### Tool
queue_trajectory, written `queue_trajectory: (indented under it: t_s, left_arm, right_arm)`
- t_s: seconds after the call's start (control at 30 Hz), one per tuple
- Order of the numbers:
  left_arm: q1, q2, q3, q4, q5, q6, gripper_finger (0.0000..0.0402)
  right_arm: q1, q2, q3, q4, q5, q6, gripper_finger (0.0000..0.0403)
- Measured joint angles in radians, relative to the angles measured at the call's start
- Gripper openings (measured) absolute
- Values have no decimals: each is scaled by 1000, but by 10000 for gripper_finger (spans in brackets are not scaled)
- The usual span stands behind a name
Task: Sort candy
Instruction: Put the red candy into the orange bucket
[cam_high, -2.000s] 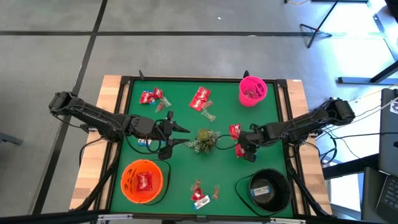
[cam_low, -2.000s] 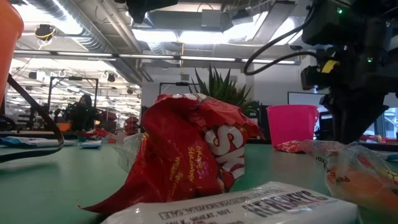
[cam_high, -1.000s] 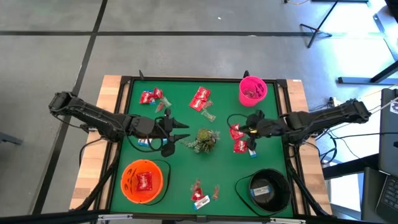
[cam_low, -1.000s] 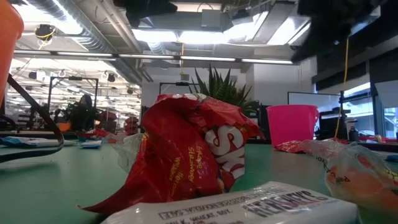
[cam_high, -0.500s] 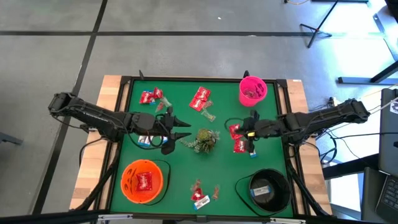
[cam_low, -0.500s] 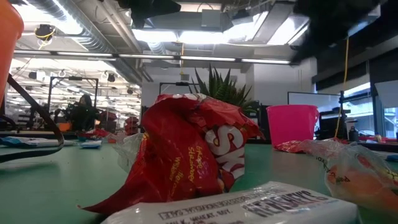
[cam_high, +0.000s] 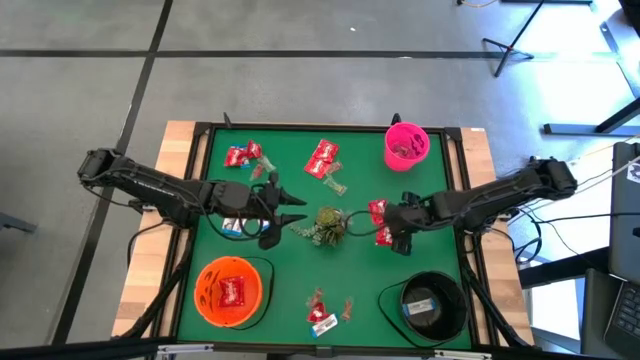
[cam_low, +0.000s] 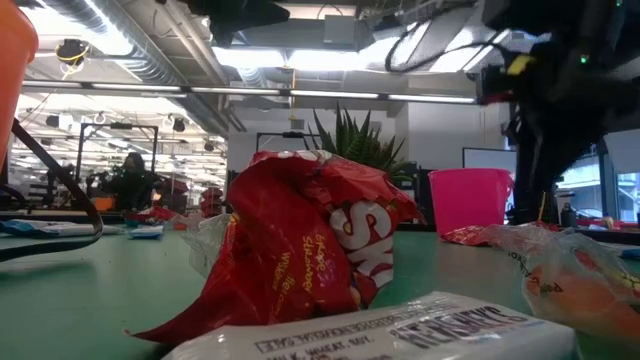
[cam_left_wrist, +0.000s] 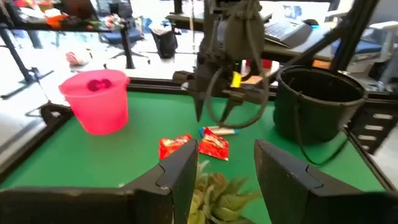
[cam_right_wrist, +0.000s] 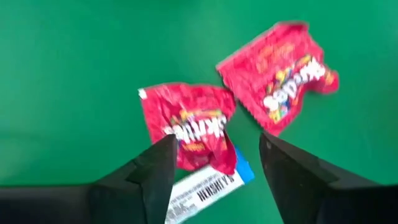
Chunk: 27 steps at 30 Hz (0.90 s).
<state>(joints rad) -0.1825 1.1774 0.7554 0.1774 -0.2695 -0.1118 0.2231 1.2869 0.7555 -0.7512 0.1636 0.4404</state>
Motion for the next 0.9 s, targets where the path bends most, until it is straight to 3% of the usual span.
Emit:
queue_trajectory:
  t_s: [0.37, 0.5, 0.6, 0.9]
  left_arm:
    - [16, 0, 0, -72, 30, -13, 242]
    - [51, 0, 41, -231, 84, -16, 266]
    - [82, 0, 75, -301, 105, -12, 274]
    - [120, 8, 81, -273, 124, 12, 272]
  right_arm:
    - [0, 35, -46, 82, -50, 4, 205]
    - [-1, 35, -133, 187, -77, 23, 196]
    - [-1, 35, -179, 239, -70, 27, 194]
    - [-1, 35, -219, 298, 3, 34, 175]
